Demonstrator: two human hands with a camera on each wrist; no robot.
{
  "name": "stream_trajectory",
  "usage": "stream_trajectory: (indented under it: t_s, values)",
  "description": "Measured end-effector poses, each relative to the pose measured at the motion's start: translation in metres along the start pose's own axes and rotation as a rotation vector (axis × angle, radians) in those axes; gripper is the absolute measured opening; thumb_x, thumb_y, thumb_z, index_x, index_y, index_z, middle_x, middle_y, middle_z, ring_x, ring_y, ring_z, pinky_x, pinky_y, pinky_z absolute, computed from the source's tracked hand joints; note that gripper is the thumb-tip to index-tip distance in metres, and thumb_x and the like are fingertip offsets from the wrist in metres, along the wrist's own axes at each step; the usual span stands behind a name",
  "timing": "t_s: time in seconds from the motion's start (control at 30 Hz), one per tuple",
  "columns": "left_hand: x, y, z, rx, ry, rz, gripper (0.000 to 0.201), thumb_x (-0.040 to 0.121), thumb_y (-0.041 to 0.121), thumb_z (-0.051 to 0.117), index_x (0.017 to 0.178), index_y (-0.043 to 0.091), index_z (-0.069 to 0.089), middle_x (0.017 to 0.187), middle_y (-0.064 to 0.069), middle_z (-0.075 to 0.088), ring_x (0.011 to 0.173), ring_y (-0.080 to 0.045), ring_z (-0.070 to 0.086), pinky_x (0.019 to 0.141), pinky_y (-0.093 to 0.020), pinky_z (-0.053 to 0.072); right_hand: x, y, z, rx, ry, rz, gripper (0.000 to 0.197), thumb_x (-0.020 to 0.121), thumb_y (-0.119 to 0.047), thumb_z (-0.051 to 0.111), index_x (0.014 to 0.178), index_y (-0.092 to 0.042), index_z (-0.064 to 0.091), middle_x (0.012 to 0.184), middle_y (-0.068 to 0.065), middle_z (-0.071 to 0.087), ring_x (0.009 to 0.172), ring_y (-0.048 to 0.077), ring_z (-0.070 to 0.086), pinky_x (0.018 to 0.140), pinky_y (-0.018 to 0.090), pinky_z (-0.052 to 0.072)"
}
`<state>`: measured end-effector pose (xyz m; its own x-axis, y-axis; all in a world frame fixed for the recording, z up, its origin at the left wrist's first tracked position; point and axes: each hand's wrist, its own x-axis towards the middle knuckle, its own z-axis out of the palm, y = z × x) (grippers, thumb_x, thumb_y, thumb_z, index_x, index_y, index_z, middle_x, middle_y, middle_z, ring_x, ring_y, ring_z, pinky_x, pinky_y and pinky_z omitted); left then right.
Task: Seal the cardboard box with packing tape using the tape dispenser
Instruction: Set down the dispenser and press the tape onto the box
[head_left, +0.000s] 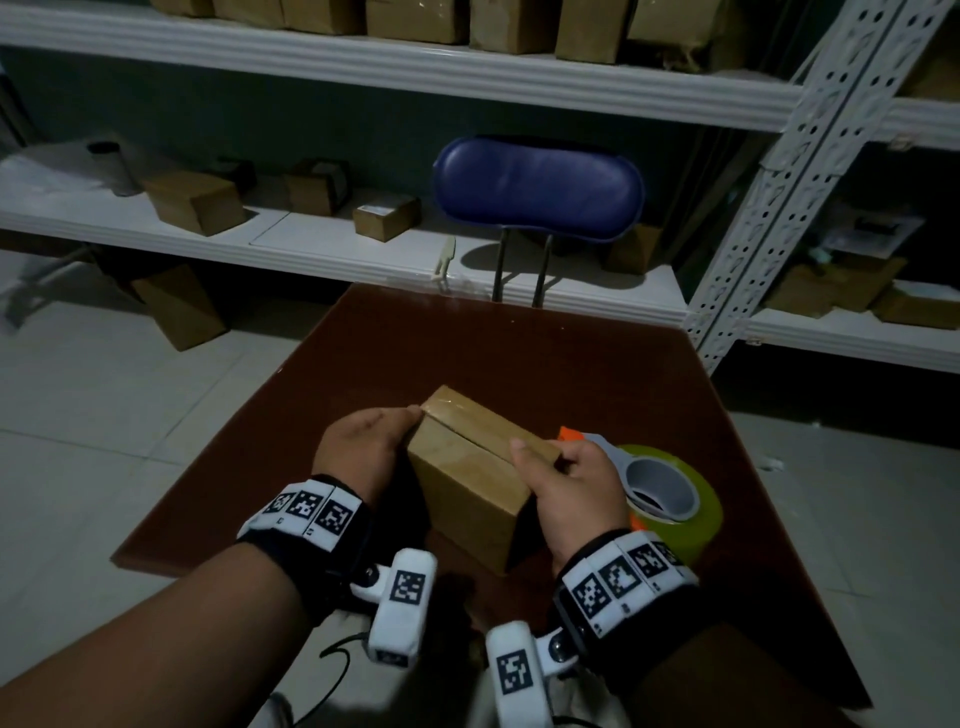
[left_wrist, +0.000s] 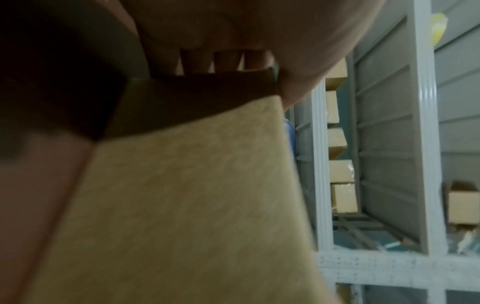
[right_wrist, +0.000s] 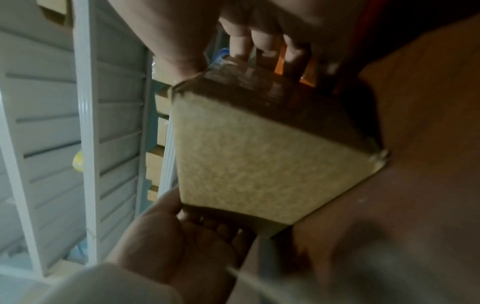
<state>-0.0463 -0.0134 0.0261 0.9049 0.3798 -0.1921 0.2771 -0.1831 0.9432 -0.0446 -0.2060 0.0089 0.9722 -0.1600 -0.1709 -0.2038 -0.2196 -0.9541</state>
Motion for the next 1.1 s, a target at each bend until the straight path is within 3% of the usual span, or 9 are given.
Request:
stream_trajectory:
  t_s: [0.17,0.23,0.33,0.4,0.57,0.7,0.87,1.0,1.1]
  values:
    - [-0.008,0.002,0.005,-0.084,-0.002,-0.031,0.017,0.086,0.041,0.072,0.089,0.025,0.079,0.091,0.003,0.076,0.090,-0.020,0.070,0.077,-0.034,0.054,-0.006,-0.007,-0.006,-0.131,-0.033,-0.064,0.035,0.093,-0.048,0.062,0.106,-0.017,0.054,0.083,0.003,0.057,0.070,0.015,0.055,0.056,0.028,0.037]
    - [-0.011,0.004,0.007,-0.074,-0.043,-0.025,0.023,0.081,0.038,0.078,0.099,0.024,0.075,0.095,0.003,0.074,0.089,-0.018,0.070,0.075,-0.034,0.056,-0.007,-0.005,-0.003,-0.150,-0.074,-0.112,0.033,0.098,-0.048,0.055,0.116,-0.021,0.056,0.088,-0.005,0.058,0.080,0.015,0.059,0.064,0.028,0.040]
    - [-0.017,0.004,0.015,-0.007,-0.116,0.031,0.047,0.075,0.034,0.085,0.113,0.022,0.060,0.102,0.006,0.070,0.090,-0.012,0.068,0.069,-0.025,0.051,-0.009,-0.004,0.000,-0.171,-0.095,-0.131,0.040,0.102,-0.045,0.049,0.136,-0.024,0.052,0.127,-0.007,0.058,0.119,0.016,0.055,0.093,0.033,0.043]
    - [-0.017,0.004,0.017,0.000,-0.141,0.022,0.056,0.073,0.034,0.086,0.116,0.023,0.053,0.105,0.006,0.067,0.092,-0.012,0.066,0.070,-0.026,0.050,-0.009,-0.007,-0.002,-0.210,-0.103,-0.138,0.040,0.102,-0.044,0.048,0.136,-0.024,0.053,0.130,-0.006,0.058,0.120,0.016,0.054,0.094,0.033,0.043]
    - [-0.011,0.005,0.013,-0.029,-0.071,-0.012,0.053,0.072,0.039,0.086,0.114,0.026,0.057,0.108,0.002,0.065,0.091,-0.017,0.067,0.065,-0.029,0.051,-0.007,-0.009,-0.009,-0.203,-0.134,-0.119,0.024,0.097,-0.042,0.055,0.104,-0.023,0.066,0.097,-0.007,0.065,0.091,0.015,0.063,0.071,0.033,0.046]
    - [-0.006,0.007,0.011,-0.037,-0.051,0.003,0.057,0.077,0.038,0.082,0.127,0.028,0.057,0.108,0.011,0.063,0.088,-0.008,0.064,0.065,-0.024,0.050,-0.013,-0.010,-0.007,-0.087,-0.190,-0.045,0.020,0.089,-0.037,0.066,0.084,-0.017,0.063,0.084,0.000,0.066,0.077,0.017,0.065,0.071,0.040,0.053]
    - [-0.006,0.004,0.015,-0.127,-0.272,-0.026,0.066,0.079,0.034,0.081,0.138,0.035,0.052,0.125,0.004,0.064,0.098,-0.017,0.072,0.088,-0.042,0.059,-0.002,-0.017,-0.007,0.123,-0.279,0.202,0.029,0.089,-0.056,0.061,0.099,-0.029,0.064,0.101,-0.001,0.069,0.094,0.020,0.068,0.088,0.044,0.055]
    - [-0.011,0.004,0.022,-0.164,-0.352,0.005,0.065,0.083,0.026,0.077,0.142,0.030,0.048,0.125,0.002,0.065,0.096,-0.015,0.073,0.081,-0.036,0.060,0.012,-0.013,-0.003,0.168,-0.272,0.171,0.052,0.066,-0.082,0.055,0.099,-0.043,0.060,0.133,-0.001,0.065,0.124,0.024,0.061,0.108,0.051,0.046]
    - [-0.012,0.002,0.023,-0.182,-0.345,0.030,0.061,0.084,0.022,0.076,0.140,0.028,0.051,0.120,0.001,0.068,0.093,-0.014,0.074,0.075,-0.033,0.059,0.018,-0.013,-0.001,0.168,-0.300,0.235,0.065,0.066,-0.082,0.064,0.112,-0.036,0.066,0.121,-0.002,0.072,0.113,0.025,0.068,0.102,0.053,0.051]
